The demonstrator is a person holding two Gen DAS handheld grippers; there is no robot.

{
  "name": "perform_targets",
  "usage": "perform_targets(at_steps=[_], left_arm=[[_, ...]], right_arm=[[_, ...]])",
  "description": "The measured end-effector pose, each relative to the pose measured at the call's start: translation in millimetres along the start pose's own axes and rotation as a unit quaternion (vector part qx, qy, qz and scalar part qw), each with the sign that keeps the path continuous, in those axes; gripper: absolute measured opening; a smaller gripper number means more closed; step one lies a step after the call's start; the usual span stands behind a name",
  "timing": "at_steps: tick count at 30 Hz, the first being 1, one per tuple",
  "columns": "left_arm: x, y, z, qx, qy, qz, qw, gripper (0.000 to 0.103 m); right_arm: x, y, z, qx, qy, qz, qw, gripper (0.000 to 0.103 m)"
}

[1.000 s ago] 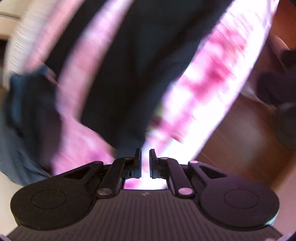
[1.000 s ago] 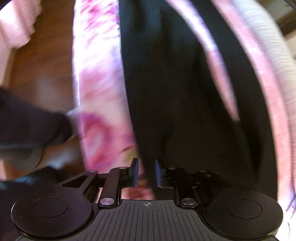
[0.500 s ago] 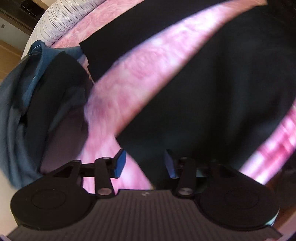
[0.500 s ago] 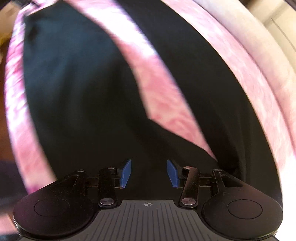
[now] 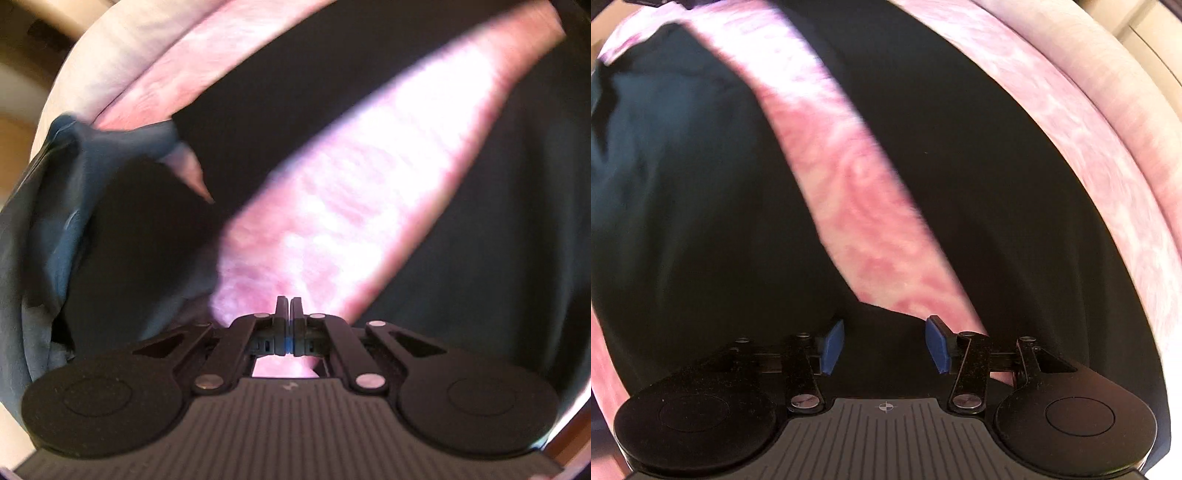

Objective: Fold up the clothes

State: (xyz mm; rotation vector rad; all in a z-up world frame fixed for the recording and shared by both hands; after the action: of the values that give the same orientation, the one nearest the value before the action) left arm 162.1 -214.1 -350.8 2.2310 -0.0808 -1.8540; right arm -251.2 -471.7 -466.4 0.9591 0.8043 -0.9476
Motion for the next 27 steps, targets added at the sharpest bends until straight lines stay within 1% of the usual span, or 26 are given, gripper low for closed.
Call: perform_targets(at_steps=[1, 3, 4, 5, 6, 7, 8, 9, 10, 11, 12, 13, 14, 15, 16, 18, 19, 20, 22, 23, 24, 25, 26, 27], left_arm=[[0.9, 1.5, 0.6, 0.0, -0.024, -0.002, 0.9997, 0.0], [7.1, 2.5, 5.1, 0.014, -0.072, -0.014, 0.9972, 0.008], [10.8, 0.2, 10.9, 0.028, -0.089, -0.024, 0.9953, 0.015], [14.4, -2.8, 15.5, 0.039, -0.102, -0.033, 0.9935, 0.032], [18.6, -6.1, 19.8, 0.05, -0.113, -0.043, 0.9915, 0.043], [24.7, -10.7, 23.2, 0.059, -0.116, -0.055, 0.99, 0.047], [30.2, -14.9, 26.0, 0.065, -0.12, -0.065, 0.9885, 0.047], [33.5, -18.2, 27.2, 0.061, -0.126, -0.069, 0.9878, 0.045], [36.8, -21.5, 28.5, 0.057, -0.131, -0.073, 0.987, 0.041], [39.2, -24.3, 29.9, 0.054, -0.135, -0.076, 0.9863, 0.037], [38.4, -25.4, 32.1, 0.056, -0.135, -0.077, 0.9863, 0.026], [37.2, -26.2, 34.0, 0.058, -0.134, -0.077, 0.9863, 0.018], [34.1, -26.1, 34.5, 0.063, -0.127, -0.075, 0.987, 0.013], [28.6, -24.9, 32.6, 0.066, -0.116, -0.068, 0.9887, 0.01], [23.1, -23.4, 29.2, 0.065, -0.105, -0.06, 0.9905, 0.01], [11.2, -18.1, 12.8, 0.039, -0.083, -0.033, 0.9952, 0.009], [6.4, -15.8, 4.8, 0.026, -0.073, -0.02, 0.9968, 0.01], [6.8, -14.4, -1.2, 0.015, -0.068, -0.014, 0.9975, 0.01], [16.0, -13.6, -3.1, 0.009, -0.064, -0.02, 0.9977, 0.011], [21.7, -13.7, -2.6, 0.008, -0.062, -0.027, 0.9977, 0.016], [27.5, -14.4, -2.4, 0.012, -0.05, -0.037, 0.998, 0.021], [29.3, -15.2, -2.1, 0.017, -0.033, -0.042, 0.9984, 0.023], [28.7, -17.4, -1.8, 0.022, -0.015, -0.044, 0.9987, 0.027], [20.4, -24.1, -1.5, 0.023, 0.002, -0.041, 0.9989, 0.034]], right_arm=[[-0.5, 1.0, 2.1, 0.016, 0.002, -0.002, 1.0, 0.049], [-7.9, 4.3, 0.4, 0.026, 0.015, 0.012, 0.999, 0.049], [-12.0, 6.5, -1.3, 0.023, 0.02, 0.023, 0.999, 0.049], [-15.7, 8.7, -4.5, 0.013, 0.025, 0.034, 0.999, 0.049], [-16.5, 11.0, -9.4, -0.003, 0.036, 0.04, 0.999, 0.05], [-16.3, 13.1, -14.3, -0.019, 0.046, 0.046, 0.998, 0.051], [-12.3, 14.4, -19.0, -0.038, 0.051, 0.045, 0.997, 0.054], [-8.2, 15.7, -23.6, -0.057, 0.055, 0.045, 0.996, 0.054], [-3.7, 17.2, -27.5, -0.072, 0.06, 0.044, 0.995, 0.054], [2.1, 19.1, -28.5, -0.071, 0.067, 0.038, 0.994, 0.054], [6.0, 20.4, -28.2, -0.06, 0.079, 0.027, 0.995, 0.054], [10.8, 21.8, -27.8, -0.047, 0.091, 0.016, 0.995, 0.054], [17.8, 23.2, -26.8, -0.03, 0.1, 0.003, 0.994, 0.039], [20.4, 24.5, -25.2, -0.014, 0.111, -0.007, 0.994, 0.013], [18.5, 26.3, -25.2, -0.012, 0.119, -0.009, 0.993, 0.01], [9.5, 33.7, -22.5, -0.028, 0.095, 0.013, 0.995, 0.008], [5.9, 38.2, -19.7, -0.029, 0.083, 0.026, 0.996, 0.008], [6.5, 42.0, -15.7, -0.014, 0.076, 0.029, 0.997, 0.008], [13.0, 47.1, -13.3, -0.006, 0.056, 0.035, 0.998, 0.009], [16.3, 49.3, -12.9, -0.006, 0.044, 0.038, 0.998, 0.015], [18.4, 50.1, -15.3, -0.017, 0.026, 0.041, 0.999, 0.031], [15.9, 50.3, -16.1, -0.022, 0.005, 0.048, 0.999, 0.038], [9.8, 49.3, -15.9, -0.017, -0.007, 0.055, 0.998, 0.044], [3.1, 47.1, -15.9, -0.01, -0.017, 0.059, 0.998, 0.046]])
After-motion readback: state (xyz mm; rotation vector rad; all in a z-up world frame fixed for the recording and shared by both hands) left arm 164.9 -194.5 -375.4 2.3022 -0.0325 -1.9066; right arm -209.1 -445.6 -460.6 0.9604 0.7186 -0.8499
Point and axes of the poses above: each gripper's, at about its wrist camera, not at the fingertips, and x roughly the way its jaws point, z to its right, y to its top, the point moved 7 cm from there along x, roughly the way its jaws point, and after that the axes turned 13 degrees about -y, right-handed, at the moved point
